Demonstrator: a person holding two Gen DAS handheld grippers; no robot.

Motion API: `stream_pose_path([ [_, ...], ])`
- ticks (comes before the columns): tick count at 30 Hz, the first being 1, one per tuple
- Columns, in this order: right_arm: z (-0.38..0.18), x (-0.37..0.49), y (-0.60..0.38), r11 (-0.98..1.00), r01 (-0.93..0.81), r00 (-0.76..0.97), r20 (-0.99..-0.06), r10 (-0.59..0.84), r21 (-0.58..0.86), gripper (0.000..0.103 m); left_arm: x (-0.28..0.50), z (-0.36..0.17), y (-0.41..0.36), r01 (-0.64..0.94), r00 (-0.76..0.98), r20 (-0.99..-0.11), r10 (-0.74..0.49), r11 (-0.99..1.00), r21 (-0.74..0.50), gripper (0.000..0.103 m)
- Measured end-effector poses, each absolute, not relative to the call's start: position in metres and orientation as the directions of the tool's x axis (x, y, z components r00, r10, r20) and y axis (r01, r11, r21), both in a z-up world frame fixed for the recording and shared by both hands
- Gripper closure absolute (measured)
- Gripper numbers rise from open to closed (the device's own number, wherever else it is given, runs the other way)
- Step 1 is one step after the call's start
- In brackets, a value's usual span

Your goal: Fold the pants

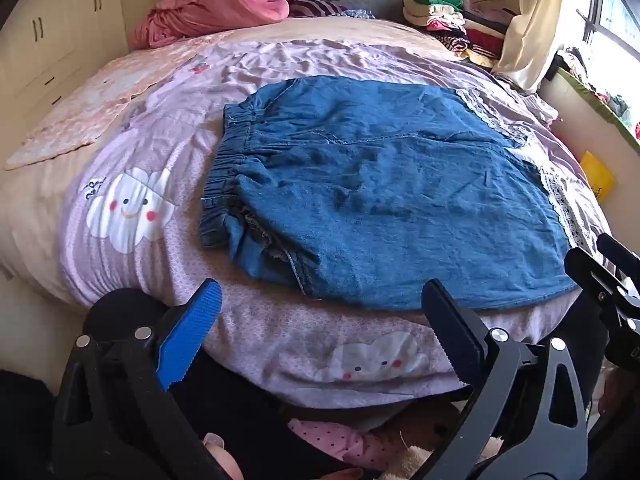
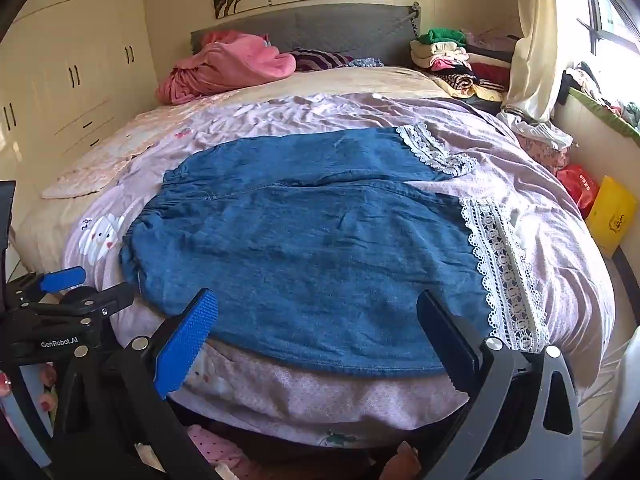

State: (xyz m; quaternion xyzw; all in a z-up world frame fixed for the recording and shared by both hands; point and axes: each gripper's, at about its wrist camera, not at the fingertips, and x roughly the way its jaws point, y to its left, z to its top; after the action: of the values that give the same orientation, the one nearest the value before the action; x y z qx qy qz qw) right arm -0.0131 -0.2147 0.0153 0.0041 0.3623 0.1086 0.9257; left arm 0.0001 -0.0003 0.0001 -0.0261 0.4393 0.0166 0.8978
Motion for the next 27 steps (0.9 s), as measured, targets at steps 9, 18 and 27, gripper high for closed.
stream_pose_path([
  [9,0.025,-0.021,-0.216,0.977,-0.203,0.723,-0.661,0.2,0.074,0.004,0.002,0.006,0.001,-0.051,0.62,-0.785,0.009,0.998,-0.029,0.009],
  [18,0.022,-0.016,-0.214,0.977,-0.2,0.727,-0.658,0.197,0.071,0.004,0.001,0.004,0.001,-0.05,0.622,-0.783,0.002,0.998,-0.037,0.009],
  [27,0.024,-0.017,-0.215,0.978,-0.196,0.73,-0.655,0.196,0.074,0.004,0.003,0.005,0.001,-0.052,0.623,-0.783,0.004,0.998,-0.036,0.009],
])
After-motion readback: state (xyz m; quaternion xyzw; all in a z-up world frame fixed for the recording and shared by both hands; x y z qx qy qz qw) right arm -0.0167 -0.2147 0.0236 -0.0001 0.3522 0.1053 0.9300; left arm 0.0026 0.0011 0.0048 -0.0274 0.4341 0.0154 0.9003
